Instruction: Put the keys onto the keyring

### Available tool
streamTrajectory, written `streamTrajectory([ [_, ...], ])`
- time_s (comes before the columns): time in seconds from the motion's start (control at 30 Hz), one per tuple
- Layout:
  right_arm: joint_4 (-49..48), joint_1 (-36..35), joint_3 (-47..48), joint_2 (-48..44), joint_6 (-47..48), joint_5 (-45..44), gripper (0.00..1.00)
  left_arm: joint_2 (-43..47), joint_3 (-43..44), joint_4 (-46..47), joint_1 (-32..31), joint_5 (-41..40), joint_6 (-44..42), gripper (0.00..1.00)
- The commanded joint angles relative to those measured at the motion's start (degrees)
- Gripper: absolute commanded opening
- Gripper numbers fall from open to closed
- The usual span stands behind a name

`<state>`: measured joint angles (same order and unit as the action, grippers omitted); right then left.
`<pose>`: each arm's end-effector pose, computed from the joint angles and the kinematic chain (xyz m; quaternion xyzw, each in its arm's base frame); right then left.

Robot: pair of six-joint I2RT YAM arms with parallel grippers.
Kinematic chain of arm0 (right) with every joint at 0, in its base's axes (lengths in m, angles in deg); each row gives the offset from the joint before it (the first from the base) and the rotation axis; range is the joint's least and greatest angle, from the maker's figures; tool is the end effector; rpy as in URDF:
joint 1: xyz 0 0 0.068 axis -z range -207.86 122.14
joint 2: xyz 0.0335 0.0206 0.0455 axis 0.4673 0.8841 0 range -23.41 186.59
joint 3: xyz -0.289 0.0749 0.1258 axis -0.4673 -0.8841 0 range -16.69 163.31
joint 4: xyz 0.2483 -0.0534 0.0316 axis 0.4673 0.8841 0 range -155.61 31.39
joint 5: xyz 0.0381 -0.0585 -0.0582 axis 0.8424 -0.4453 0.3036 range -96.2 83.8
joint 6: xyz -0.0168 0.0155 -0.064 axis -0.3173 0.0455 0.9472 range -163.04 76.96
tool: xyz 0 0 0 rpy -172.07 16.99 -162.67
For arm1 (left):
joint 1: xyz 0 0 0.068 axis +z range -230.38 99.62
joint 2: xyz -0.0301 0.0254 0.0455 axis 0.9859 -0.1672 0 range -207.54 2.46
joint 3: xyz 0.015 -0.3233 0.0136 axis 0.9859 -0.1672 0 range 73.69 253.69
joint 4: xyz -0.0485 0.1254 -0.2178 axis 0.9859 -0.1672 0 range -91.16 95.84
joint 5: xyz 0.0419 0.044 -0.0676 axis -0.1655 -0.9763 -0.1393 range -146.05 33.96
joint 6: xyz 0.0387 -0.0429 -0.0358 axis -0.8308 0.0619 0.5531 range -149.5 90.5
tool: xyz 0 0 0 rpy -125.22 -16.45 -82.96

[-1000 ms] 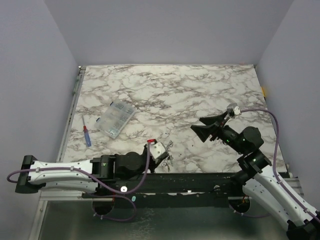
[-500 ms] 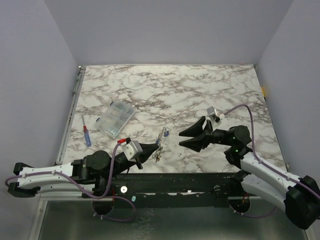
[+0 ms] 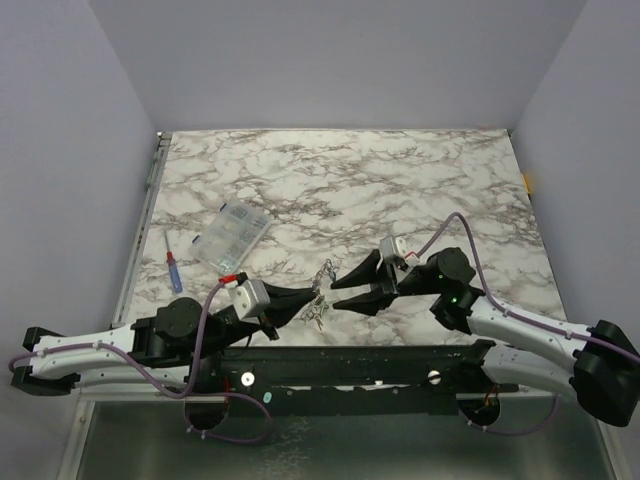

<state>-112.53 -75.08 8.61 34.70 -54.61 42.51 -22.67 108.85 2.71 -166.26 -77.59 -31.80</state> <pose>0.1010 0.1694 0.3300 -0.4811 0.4337 0.5736 0.5015 0.0258 -0.0807 0.3637 0.3529 0.5653 -0.3975 0.6307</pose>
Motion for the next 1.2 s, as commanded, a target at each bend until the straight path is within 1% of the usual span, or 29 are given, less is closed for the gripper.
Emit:
streamTrajectory([
  [0.0,-1.0,-1.4,3.3,1.9,3.9,-1.1,0.46,2.7,2.4,0.0,-0.2,3.6,1.4,0.00],
  [0.13,-1.3,-2.6,4.8,3.0,3.5,-0.5,0.44,4.1,2.0,-0.1,-0.1,3.6,1.4,0.00],
  [0.43,-3.7,-7.4,7.4,6.0,3.1,-2.2,0.43,3.6,1.9,0.8,-0.1,5.3,1.3,0.00],
  [0.73,-3.8,-8.8,8.3,6.4,3.3,-3.5,0.43,3.4,1.5,1.6,-0.1,5.7,1.4,0.00],
  [1.0,-3.9,-9.6,8.6,6.4,3.8,-3.9,0.34,3.5,1.5,2.2,-0.2,5.9,1.6,0.00],
  [1.17,-4.5,-9.8,9.4,6.2,3.0,-3.8,0.35,3.1,1.5,2.3,-0.1,6.0,1.7,0.00],
])
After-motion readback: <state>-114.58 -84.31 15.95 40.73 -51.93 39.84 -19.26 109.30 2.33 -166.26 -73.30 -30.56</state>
